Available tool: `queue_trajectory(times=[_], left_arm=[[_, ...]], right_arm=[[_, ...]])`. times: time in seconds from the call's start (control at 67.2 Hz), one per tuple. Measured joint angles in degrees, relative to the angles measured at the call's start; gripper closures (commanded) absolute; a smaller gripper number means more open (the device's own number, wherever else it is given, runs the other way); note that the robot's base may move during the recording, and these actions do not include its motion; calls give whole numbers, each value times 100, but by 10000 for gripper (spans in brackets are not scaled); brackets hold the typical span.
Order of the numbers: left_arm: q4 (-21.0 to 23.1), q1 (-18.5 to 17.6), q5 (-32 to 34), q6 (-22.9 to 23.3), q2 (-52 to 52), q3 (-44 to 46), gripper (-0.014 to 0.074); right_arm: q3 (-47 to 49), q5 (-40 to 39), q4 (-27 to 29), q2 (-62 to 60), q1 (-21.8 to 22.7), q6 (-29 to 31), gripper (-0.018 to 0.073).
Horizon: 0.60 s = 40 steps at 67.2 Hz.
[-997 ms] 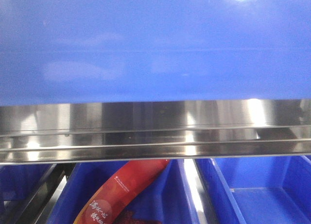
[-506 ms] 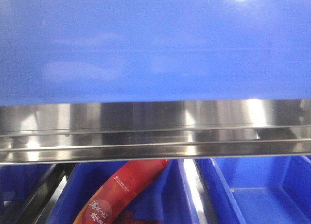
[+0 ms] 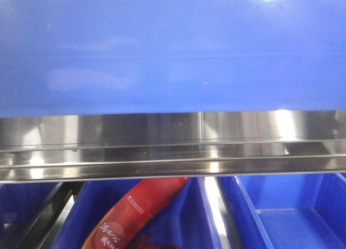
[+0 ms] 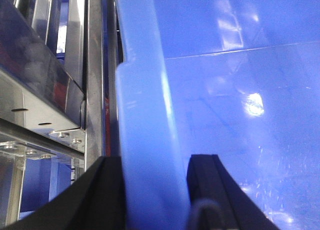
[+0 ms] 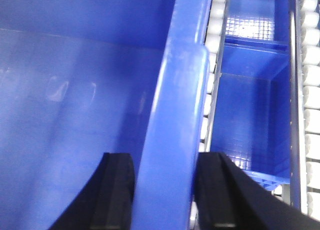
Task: Move blue bin to conveyor side
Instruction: 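Lift the blue bin with both grippers and pull it off the shelf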
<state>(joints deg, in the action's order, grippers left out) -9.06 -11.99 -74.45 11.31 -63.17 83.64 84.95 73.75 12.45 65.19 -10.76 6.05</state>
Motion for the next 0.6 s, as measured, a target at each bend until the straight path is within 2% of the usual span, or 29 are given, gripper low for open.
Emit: queue_trajectory(times=[0.595], left_arm=[[0, 0, 0, 0, 0, 0, 604]], right_arm=[[0, 0, 0, 0, 0, 0, 637]])
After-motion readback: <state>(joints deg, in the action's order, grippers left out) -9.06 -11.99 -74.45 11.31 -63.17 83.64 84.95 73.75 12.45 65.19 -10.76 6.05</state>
